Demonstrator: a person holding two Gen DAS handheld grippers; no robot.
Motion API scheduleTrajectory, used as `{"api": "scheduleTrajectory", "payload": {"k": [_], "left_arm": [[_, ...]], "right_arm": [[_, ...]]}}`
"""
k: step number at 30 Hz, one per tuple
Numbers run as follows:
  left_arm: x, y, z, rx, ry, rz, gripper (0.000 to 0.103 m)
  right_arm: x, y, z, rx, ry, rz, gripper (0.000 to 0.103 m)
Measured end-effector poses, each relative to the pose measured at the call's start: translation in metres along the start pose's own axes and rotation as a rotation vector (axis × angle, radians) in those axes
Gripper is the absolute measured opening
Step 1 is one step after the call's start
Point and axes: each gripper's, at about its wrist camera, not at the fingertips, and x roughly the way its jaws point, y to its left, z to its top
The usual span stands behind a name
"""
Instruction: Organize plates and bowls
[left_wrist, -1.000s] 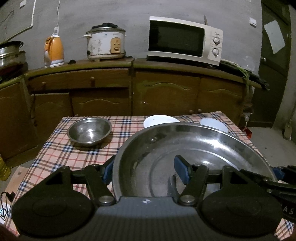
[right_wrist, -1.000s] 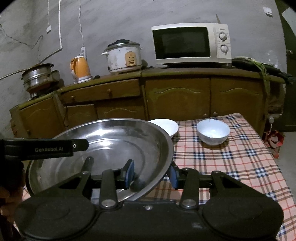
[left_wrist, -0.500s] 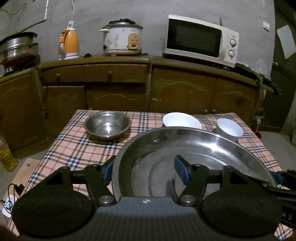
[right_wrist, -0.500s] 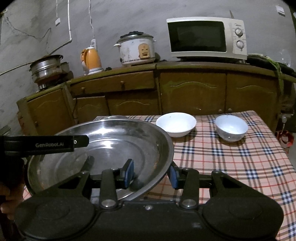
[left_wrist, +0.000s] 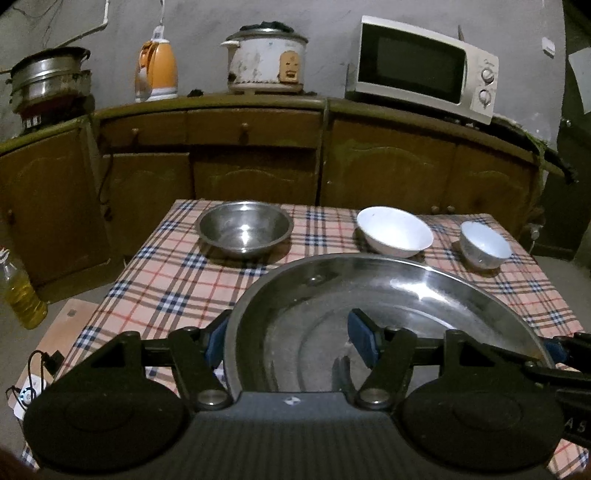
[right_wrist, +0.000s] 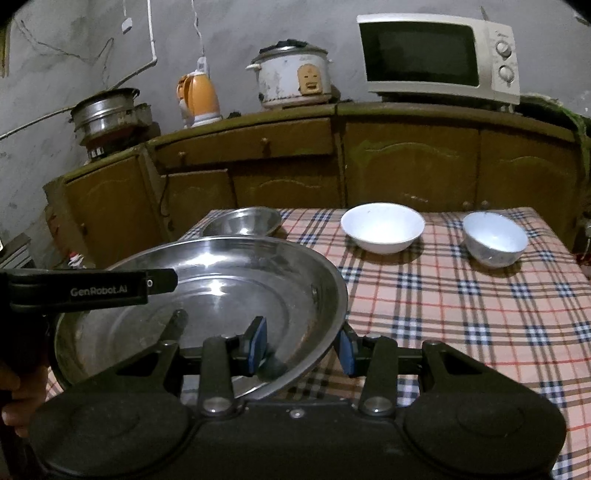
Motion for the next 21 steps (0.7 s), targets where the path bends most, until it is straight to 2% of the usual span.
{"api": "scheduleTrajectory", "payload": {"k": [21], "left_arm": [[0.030, 0.064, -0.025, -0.054, 0.063, 0.050, 0.067]], "right_arm": [[0.065, 0.048, -0.018, -0.042, 0.105, 0.073, 0.050]]}}
